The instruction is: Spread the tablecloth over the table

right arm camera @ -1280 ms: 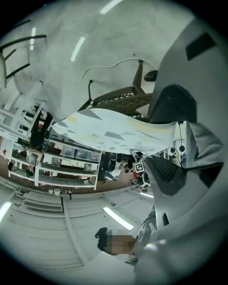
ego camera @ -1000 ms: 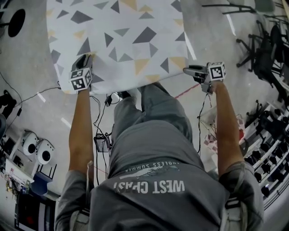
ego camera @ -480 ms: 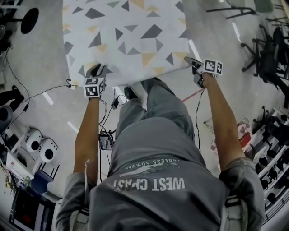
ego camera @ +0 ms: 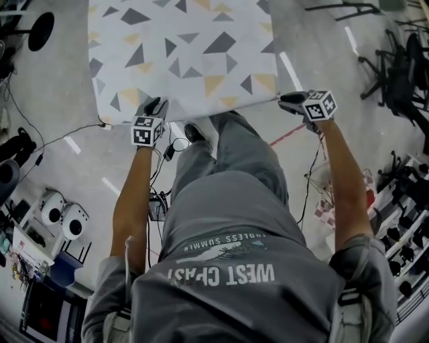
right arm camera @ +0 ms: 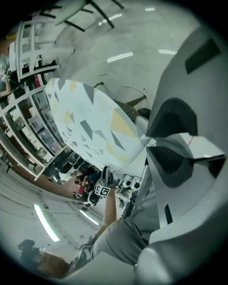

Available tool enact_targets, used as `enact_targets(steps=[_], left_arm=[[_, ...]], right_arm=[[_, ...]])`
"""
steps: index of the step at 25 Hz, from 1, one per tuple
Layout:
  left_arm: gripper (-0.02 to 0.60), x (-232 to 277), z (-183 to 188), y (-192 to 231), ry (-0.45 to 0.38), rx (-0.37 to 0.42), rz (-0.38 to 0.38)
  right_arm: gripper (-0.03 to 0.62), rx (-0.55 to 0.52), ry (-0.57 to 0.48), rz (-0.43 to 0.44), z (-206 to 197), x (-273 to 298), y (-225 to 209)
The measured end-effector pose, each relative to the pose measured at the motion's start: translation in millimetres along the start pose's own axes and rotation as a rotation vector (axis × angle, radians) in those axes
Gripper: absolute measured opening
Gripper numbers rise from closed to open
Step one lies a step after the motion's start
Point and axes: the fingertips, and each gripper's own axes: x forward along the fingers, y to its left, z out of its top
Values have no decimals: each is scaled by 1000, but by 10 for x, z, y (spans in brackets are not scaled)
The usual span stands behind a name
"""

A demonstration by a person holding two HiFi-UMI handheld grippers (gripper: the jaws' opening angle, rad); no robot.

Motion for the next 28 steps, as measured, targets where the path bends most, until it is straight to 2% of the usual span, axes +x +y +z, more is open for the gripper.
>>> enact_targets(steps=[1,2,5,6,7,8,10,11,13,15,18,20,21,23,25,28], left_arm=[[109,56,51,-32,1,4,-10],[109,112,101,-62,4,9,-22],[109,287,204,-111,30,26,-58],[109,341,224,-111,39,27,-62],[109,385,239,-96,47,26,-57],[107,416,253,-64,52,22,-46],[46,434,276,2,45,3,-35],[40,427,277,18,36,-8,-38],[40,410,272,24,26,-14,-40],[40,417,277,19,27,-16,-37],[42,415,311,-4,31,-33,-42],[48,323,445,-33,-6,-38,-38],[48,239,571,-53,-42,-34,-34],[44,-11,919,-106,-140,-12,-19],[0,-366,1349,-178,-262,16,-2],[0,-1057,1988,-341,-459,56,12]], right_arm=[[40,-9,-19,23,76,-71,32],[14,0,-66,47,193,-156,58],[41,57,-246,61,579,-351,-20],[91,75,-262,43,622,-343,-96],[176,92,-248,23,610,-299,-179],[223,113,-220,9,568,-235,-251],[331,184,-176,33,461,-86,-324],[359,230,-170,59,416,-3,-343],[360,303,-173,78,367,156,-418],[343,338,-189,16,385,243,-592],[294,351,-235,-168,537,159,-852],[170,267,-275,-310,766,-52,-846],[106,205,-313,-355,948,-176,-747],[13,86,-420,-369,1417,-404,-353],[9,-42,-549,-325,1983,-620,272],[9,-269,-711,-251,2722,-929,1453]])
